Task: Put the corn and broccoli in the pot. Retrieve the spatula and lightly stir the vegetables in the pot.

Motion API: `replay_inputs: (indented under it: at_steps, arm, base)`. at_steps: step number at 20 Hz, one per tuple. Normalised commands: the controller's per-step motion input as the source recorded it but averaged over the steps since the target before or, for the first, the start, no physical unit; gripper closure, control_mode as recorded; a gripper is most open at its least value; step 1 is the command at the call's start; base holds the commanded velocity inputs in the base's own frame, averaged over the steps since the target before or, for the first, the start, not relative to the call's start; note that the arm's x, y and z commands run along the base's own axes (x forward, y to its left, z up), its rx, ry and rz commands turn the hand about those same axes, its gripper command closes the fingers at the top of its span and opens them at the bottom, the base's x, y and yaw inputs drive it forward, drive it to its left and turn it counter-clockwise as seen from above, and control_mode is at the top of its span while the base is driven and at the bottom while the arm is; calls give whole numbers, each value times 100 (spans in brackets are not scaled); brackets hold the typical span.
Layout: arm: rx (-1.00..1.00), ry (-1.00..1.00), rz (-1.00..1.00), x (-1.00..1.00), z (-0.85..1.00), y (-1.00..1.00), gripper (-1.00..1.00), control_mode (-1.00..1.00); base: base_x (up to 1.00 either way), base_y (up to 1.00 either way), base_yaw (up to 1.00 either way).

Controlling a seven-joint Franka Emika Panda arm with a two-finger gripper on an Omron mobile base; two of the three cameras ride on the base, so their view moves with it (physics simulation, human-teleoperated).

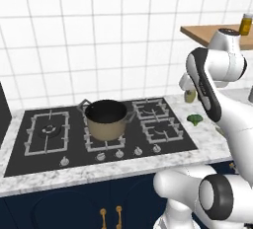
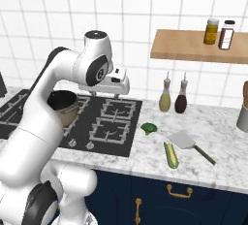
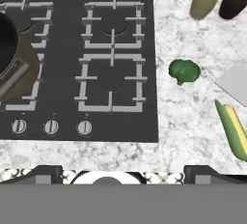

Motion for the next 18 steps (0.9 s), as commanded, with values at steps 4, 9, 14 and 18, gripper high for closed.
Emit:
replay_inputs:
  at_steps: [4,9,14,18]
  arm:
    - [0,0,0,0,0,0,-100,100]
    - [-4,19,-6,11,-100,-61,-100,-100]
    - [-14,3,-6,45,-100,-63,-100,-100]
    - [-40,1,0,57,-100,-5,-100,-100]
  base:
    - [0,-11,0]
    - [0,0,0]
    - [0,0,0]
    - [0,0,0]
